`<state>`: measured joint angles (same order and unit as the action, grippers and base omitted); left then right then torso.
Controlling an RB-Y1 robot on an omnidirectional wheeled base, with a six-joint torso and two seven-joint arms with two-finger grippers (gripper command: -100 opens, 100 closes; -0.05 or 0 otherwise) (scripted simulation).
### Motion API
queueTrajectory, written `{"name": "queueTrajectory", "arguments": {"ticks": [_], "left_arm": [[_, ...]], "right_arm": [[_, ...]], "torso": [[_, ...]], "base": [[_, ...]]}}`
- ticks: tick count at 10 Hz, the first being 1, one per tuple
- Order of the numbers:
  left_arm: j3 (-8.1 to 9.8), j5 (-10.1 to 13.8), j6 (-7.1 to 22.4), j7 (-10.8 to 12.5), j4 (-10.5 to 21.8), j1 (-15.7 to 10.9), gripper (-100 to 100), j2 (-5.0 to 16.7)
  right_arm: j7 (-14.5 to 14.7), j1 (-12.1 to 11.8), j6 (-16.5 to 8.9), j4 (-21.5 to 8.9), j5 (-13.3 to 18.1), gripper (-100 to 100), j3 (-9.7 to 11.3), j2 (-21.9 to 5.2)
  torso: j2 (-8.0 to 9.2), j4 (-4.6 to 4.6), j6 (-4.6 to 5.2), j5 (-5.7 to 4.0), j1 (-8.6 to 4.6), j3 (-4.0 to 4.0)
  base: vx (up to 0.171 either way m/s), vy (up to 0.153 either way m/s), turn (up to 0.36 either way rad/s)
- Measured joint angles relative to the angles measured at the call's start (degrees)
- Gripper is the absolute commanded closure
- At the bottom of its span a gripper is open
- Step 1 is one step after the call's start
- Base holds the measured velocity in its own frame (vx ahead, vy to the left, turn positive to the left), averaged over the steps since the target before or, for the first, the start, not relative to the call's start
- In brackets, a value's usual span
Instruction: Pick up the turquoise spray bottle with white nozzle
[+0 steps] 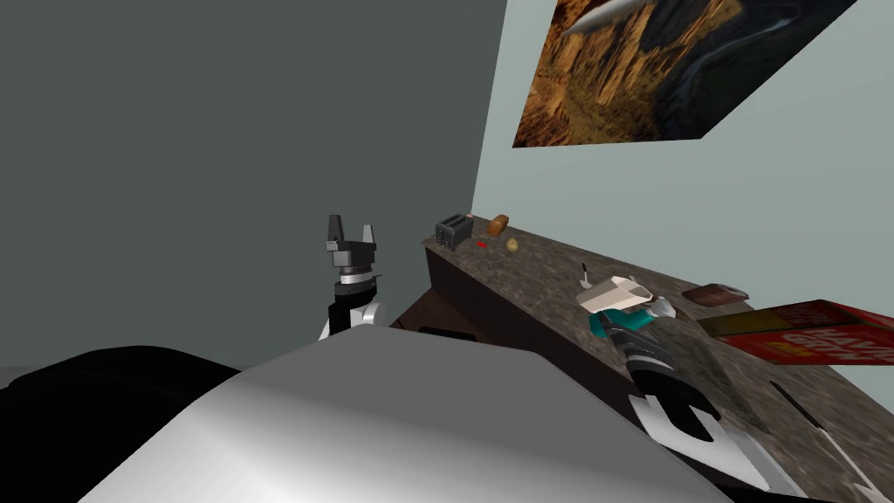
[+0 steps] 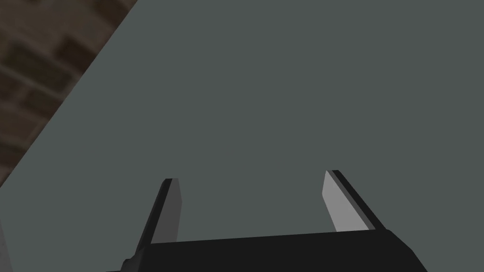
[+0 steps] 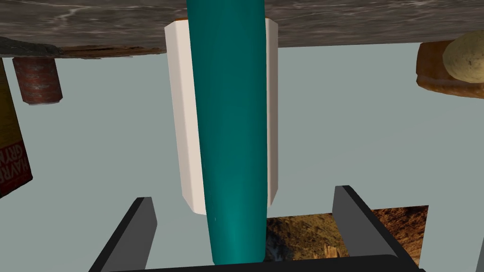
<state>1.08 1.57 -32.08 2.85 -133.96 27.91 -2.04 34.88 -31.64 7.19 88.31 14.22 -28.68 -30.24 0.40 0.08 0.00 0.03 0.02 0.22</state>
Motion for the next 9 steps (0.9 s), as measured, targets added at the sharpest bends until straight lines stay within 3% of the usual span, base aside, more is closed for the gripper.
{"name": "queueTrajectory", "arguments": {"ticks": [4,9], "left_arm": [[0.00,0.00,0.00,0.00,0.00,0.00,0,0.00],[0.01,0.00,0.00,0.00,0.00,0.01,0,0.00]], "right_arm": [[3.14,5.60,-1.38,-6.02,-3.56,-100,0.38,-3.15],[6.16,11.52,-0.83,-14.97,-6.67,-100,0.39,-6.16]], "torso": [[-0.17,-0.04,-0.05,-0.01,-0.07,-0.10],[-0.17,-0.04,0.03,-0.02,-0.11,-0.10]], "base": [[-0.075,0.034,0.069],[-0.074,0.032,0.077]]}}
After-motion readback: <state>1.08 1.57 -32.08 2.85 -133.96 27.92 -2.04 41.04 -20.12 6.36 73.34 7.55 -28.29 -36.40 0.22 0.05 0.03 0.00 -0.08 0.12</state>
